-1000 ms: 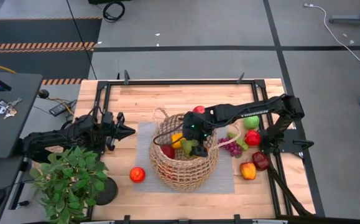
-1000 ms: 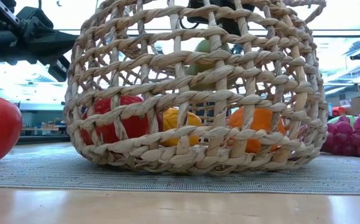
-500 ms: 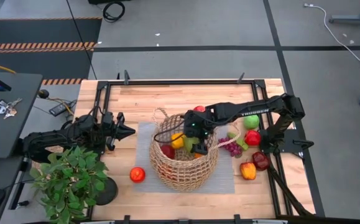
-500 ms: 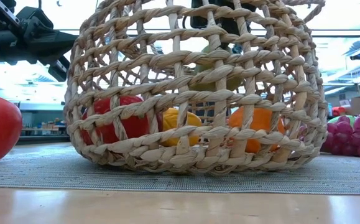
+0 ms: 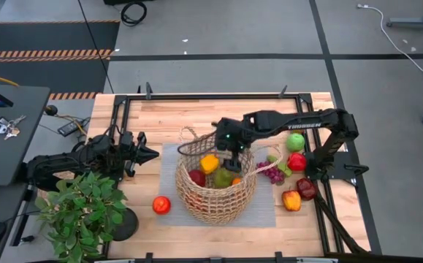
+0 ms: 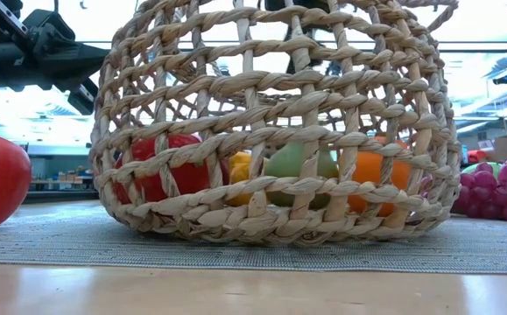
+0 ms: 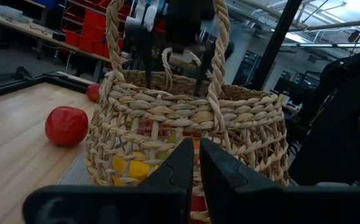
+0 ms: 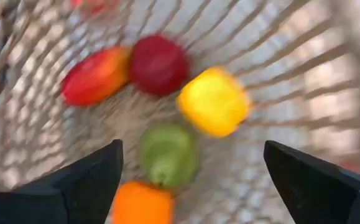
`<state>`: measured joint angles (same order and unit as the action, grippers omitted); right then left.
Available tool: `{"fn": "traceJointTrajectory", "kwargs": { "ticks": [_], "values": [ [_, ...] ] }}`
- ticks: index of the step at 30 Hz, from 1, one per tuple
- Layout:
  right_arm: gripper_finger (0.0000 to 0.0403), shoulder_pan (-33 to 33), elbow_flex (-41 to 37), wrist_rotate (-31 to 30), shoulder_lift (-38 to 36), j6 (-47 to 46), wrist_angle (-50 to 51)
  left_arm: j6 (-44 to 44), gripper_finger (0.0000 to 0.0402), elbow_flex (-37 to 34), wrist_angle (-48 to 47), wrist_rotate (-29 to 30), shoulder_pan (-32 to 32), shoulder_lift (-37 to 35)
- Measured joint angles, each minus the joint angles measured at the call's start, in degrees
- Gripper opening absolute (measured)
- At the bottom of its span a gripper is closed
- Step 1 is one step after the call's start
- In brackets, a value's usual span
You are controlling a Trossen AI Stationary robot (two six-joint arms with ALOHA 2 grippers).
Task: Build produce basket
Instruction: Put the red apple into the brown basket
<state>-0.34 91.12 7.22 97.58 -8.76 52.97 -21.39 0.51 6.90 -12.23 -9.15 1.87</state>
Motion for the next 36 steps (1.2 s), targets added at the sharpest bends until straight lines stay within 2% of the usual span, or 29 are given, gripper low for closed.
{"fn": "traceJointTrajectory", "kwargs": {
  "ticks": [5,12,20,24,36],
  "values": [
    [0.0377,-0.14,6.3,-10.17,-0.94,5.07,3.69,-0.01,0.0034,-0.01,0.0,0.0,0.01,0.0],
    [0.0358,-5.26,6.38,-15.74,-4.03,7.88,7.47,0.02,0.0028,0.0,0.0,0.0,0.0,-0.02],
    [0.0348,-10.36,5.12,-22.42,-8.99,4.29,14.78,0.02,0.0036,-0.02,0.02,0.02,0.0,-0.02],
    [0.0348,-12.93,0.68,-23.58,-12.5,2.34,17.04,0.02,0.0032,-0.02,0.0,0.01,0.01,-0.02],
    [0.0348,-20.82,-18.93,-22.85,-24.47,-4.76,15.63,0.02,0.0035,-0.02,0.0,0.0,0.0,-0.02]
  ]
}}
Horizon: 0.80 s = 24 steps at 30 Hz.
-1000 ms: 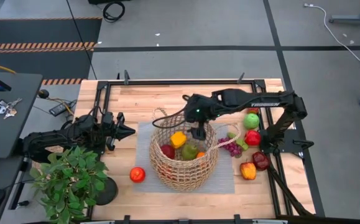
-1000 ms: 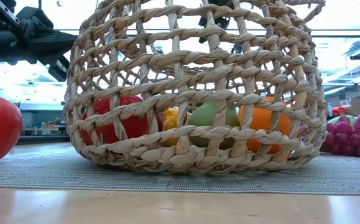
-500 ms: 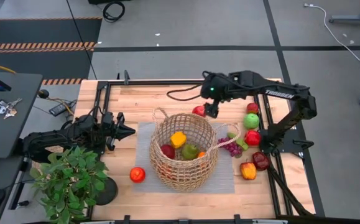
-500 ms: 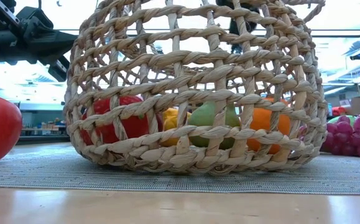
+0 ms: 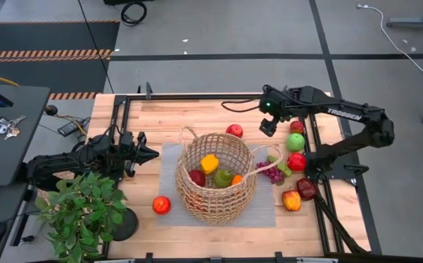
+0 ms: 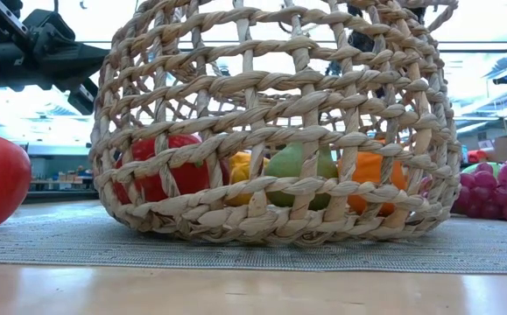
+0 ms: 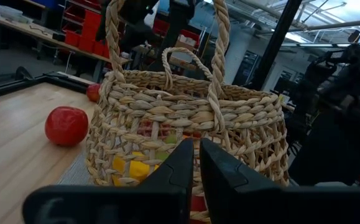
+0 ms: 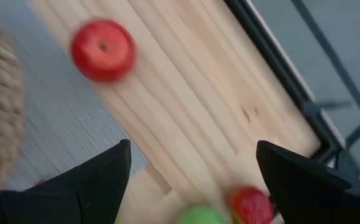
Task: Build produce basket
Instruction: Put the red apple into the brown basket
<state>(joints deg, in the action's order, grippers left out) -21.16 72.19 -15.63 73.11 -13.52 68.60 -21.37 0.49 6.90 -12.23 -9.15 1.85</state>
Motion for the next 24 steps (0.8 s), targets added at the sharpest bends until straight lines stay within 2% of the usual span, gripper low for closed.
{"fn": "traceJointTrajectory", "kwargs": {
  "ticks": [8,14,24],
  "values": [
    [0.0348,-7.59,-6.74,0.54,-0.94,-6.3,1.29,0.0,0.0029,0.0,0.0,0.0,0.02,0.0],
    [0.0354,-13.32,-8.52,0.85,3.33,-6.6,6.23,-0.04,0.0031,0.01,0.0,0.01,0.01,0.0],
    [0.0398,-18.58,-8.53,0.82,11.42,-8.97,9.27,-0.01,0.0031,0.0,0.0,0.0,0.02,0.0]
  ]
}}
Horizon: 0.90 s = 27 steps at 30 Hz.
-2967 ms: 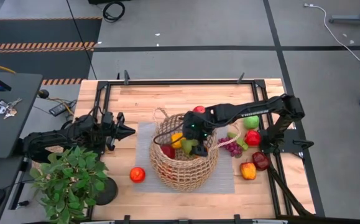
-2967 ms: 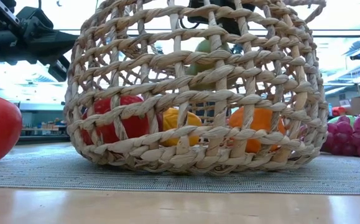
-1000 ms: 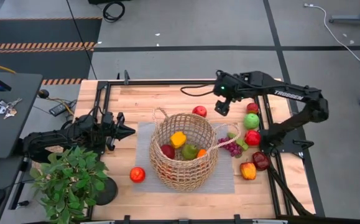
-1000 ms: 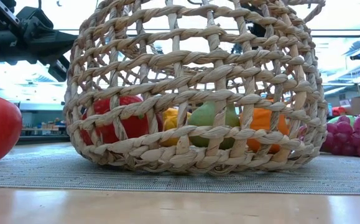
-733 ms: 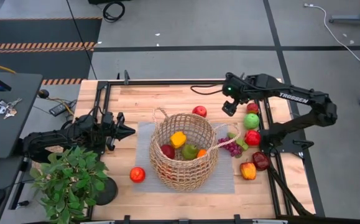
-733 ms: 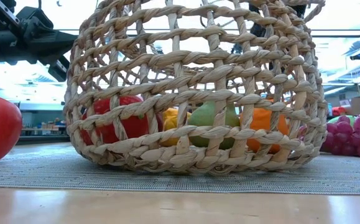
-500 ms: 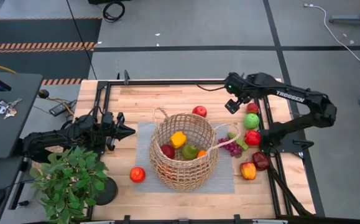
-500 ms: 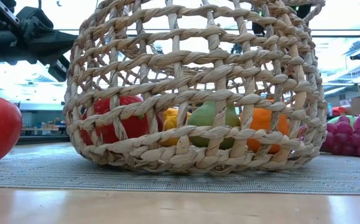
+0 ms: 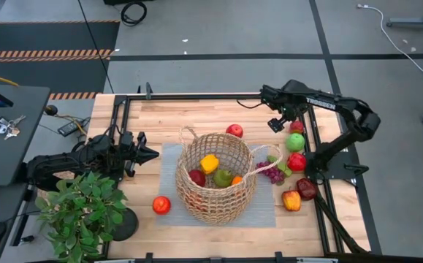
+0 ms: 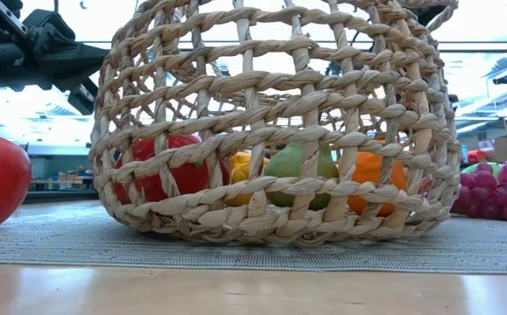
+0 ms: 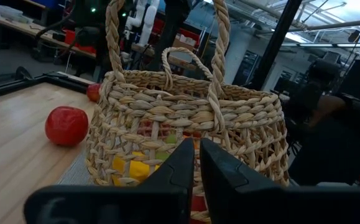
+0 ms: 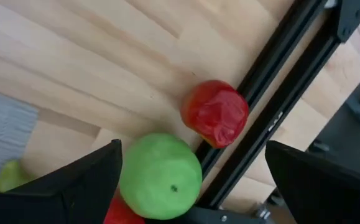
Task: Build produce basket
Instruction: Put the red apple into the brown basket
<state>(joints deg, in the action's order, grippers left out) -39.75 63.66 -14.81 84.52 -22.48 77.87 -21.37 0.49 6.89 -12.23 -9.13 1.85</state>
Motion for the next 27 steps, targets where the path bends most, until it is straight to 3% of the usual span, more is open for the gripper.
{"fn": "traceJointTrajectory", "kwargs": {
  "ticks": [7,16,27],
  "values": [
    [0.0398,-3.8,-1.72,-0.35,4.5,-1.4,-1.2,-0.01,0.003,0.0,0.0,0.02,0.0,0.0],
    [0.0396,-9.89,-10.26,0.16,4.36,-0.1,-8.66,0.01,0.0033,0.02,0.0,0.02,-0.02,0.0],
    [0.039,-9.99,-12.61,1.34,4.36,0.14,-14.45,-0.02,0.0033,0.0,0.0,0.0,0.0,0.02]
  ]
}}
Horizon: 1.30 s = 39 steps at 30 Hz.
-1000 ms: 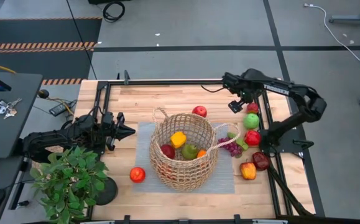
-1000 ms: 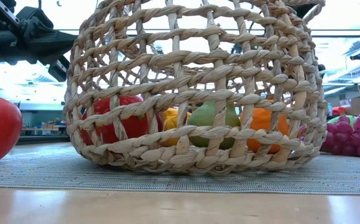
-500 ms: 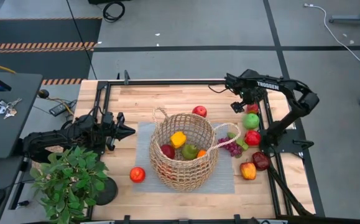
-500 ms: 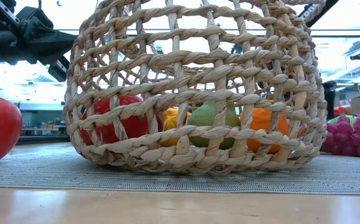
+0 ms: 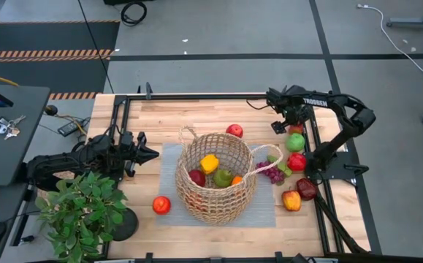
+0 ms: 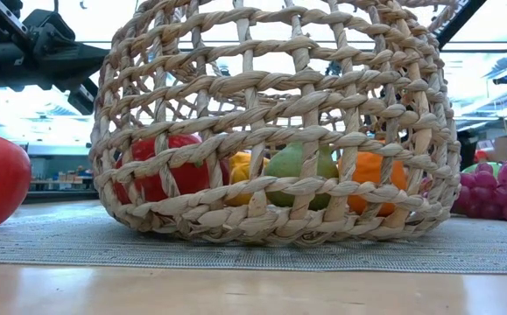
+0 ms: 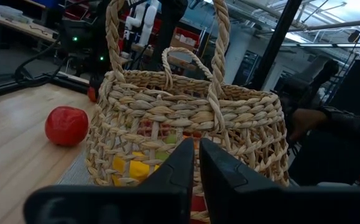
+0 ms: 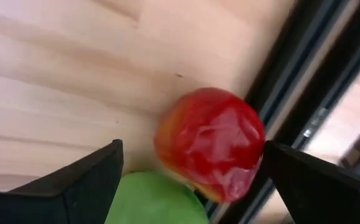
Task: Build produce basket
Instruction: Put the red apple into the brown basket
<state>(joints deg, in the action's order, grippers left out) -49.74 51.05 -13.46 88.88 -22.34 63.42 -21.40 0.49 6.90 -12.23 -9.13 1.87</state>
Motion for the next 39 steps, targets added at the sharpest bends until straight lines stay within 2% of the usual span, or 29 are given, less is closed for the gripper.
{"fn": "traceJointTrajectory", "kwargs": {
  "ticks": [5,16,32,39],
  "values": [
    [0.0375,1.52,-0.8,6.94,0.0,1.63,-2.33,0.03,0.0035,0.0,0.02,0.02,0.0,0.0],
    [0.035,3.65,-0.72,6.9,0.0,1.04,-4.03,0.03,0.0031,0.0,0.02,0.0,0.0,0.0],
    [0.0344,5.0,-0.7,7.62,0.0,2.83,-7.68,0.03,0.0029,0.02,0.02,0.0,-0.02,0.0],
    [0.0276,5.05,-0.7,7.62,0.0,2.57,-6.71,-0.01,0.0036,0.02,0.02,0.0,-0.02,0.0]
  ]
}}
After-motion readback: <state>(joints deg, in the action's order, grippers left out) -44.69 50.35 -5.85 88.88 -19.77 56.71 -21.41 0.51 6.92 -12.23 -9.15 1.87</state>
